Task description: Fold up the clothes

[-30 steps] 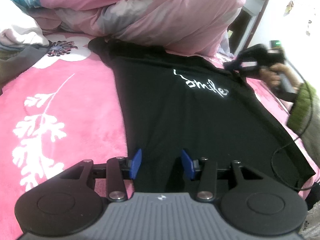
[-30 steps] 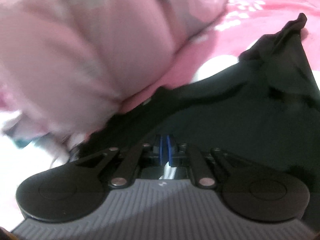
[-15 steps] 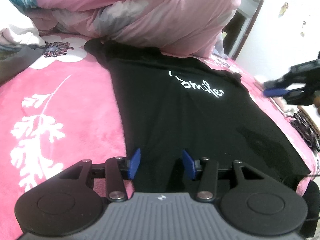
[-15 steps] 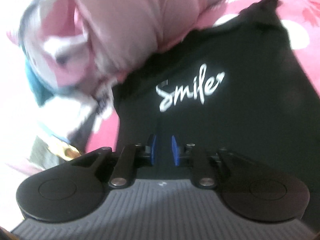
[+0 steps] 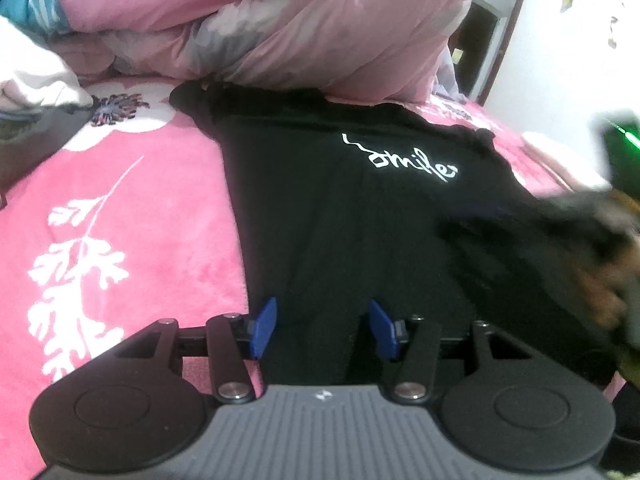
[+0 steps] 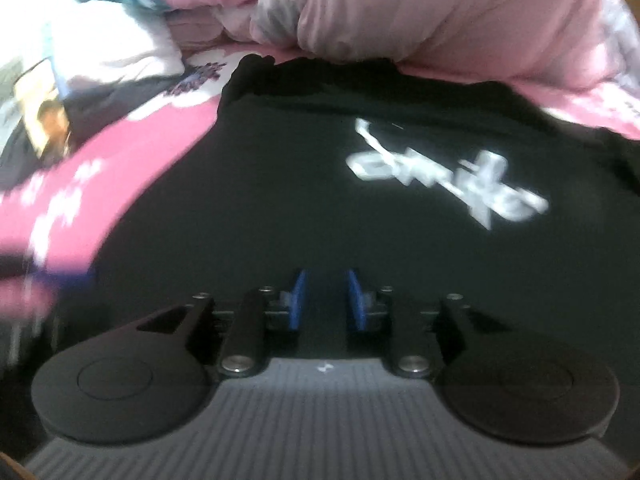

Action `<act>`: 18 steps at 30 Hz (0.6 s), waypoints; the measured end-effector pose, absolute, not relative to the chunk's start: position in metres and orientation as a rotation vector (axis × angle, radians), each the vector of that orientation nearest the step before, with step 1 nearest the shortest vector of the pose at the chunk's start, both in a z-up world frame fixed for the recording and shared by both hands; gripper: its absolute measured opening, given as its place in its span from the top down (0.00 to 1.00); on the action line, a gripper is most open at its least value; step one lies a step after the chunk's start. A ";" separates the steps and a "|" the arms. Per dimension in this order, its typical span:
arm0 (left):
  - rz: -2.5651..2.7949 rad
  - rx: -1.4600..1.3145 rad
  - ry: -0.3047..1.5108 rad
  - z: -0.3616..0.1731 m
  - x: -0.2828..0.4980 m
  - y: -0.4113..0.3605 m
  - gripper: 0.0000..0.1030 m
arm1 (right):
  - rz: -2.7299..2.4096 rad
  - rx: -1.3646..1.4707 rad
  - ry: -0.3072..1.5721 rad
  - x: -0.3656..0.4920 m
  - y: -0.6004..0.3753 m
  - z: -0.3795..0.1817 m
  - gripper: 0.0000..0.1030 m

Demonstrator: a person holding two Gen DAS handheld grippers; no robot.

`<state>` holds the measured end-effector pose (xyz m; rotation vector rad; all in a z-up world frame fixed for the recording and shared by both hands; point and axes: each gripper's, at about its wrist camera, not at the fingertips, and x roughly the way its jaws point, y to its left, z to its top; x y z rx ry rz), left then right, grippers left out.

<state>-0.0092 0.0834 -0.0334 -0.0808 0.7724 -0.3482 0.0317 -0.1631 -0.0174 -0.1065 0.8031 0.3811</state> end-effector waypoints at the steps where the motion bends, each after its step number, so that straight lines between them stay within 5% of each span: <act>1: -0.345 -0.072 0.773 -0.033 -0.009 0.082 0.47 | 0.358 -0.109 0.793 0.009 -0.178 -0.018 0.66; 8: -0.324 0.002 0.768 -0.028 -0.014 0.075 0.46 | 0.194 0.018 0.784 -0.114 -0.281 -0.016 0.65; 18: -0.261 0.147 0.690 0.000 -0.065 0.049 0.40 | 0.381 0.049 0.626 -0.088 -0.230 -0.011 0.66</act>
